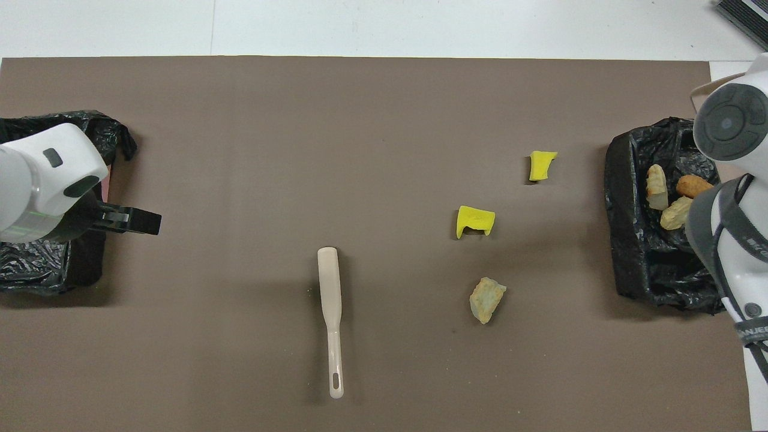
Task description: Sweep and dump trash in bin
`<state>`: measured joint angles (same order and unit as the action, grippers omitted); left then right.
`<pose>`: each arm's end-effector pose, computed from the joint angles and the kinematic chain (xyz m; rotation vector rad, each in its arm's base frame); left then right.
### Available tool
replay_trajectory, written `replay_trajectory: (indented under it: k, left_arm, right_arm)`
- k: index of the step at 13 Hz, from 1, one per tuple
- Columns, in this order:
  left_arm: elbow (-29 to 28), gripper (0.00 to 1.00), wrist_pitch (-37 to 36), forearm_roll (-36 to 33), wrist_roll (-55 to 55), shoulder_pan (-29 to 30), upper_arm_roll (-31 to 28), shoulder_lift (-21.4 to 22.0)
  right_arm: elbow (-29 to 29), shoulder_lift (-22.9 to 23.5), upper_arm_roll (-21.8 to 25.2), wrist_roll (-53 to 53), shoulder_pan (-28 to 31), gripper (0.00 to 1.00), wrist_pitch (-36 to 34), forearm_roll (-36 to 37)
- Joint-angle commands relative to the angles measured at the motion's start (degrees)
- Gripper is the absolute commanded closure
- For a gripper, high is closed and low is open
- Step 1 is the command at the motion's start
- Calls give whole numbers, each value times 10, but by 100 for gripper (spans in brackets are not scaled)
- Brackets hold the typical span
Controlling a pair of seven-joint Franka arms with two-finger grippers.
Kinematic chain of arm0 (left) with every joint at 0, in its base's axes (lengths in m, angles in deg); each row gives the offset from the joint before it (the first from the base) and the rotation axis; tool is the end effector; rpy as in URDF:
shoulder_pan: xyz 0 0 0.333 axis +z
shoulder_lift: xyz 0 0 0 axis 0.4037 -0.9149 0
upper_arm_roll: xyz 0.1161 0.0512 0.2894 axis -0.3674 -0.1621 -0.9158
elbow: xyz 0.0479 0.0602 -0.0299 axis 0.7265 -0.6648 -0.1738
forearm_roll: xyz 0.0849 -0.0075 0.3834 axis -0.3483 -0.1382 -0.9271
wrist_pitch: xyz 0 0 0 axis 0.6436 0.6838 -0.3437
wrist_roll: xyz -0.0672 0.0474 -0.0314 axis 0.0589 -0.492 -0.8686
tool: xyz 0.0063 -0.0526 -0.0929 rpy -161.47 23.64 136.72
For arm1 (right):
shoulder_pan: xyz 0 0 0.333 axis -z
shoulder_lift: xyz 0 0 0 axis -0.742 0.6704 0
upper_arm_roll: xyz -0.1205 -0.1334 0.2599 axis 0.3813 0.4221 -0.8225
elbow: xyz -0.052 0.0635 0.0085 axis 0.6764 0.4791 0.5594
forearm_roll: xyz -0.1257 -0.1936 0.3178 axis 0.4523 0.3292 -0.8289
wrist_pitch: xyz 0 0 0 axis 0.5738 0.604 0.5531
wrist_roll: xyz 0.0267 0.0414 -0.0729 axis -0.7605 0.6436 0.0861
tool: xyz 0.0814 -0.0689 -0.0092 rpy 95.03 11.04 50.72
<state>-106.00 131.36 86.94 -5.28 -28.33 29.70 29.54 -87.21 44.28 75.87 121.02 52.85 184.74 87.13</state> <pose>0.5263 -0.0828 0.5776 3.1135 -0.3010 0.0425 0.6325 -0.0927 0.5779 1.2737 1.4665 -0.8747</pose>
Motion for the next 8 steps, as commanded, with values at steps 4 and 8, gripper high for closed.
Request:
replay_trajectory:
  k: [4, 8]
  left_arm:
    - [61, 0, -53, -11, 0, 4, 7, -2]
    - [62, 0, -61, -11, 1, 15, 5, -2]
  right_arm:
    - [-18, -20, -4, 32, 4, 100, 9, -3]
    - [-16, -26, -4, 109, 10, 100, 43, -5]
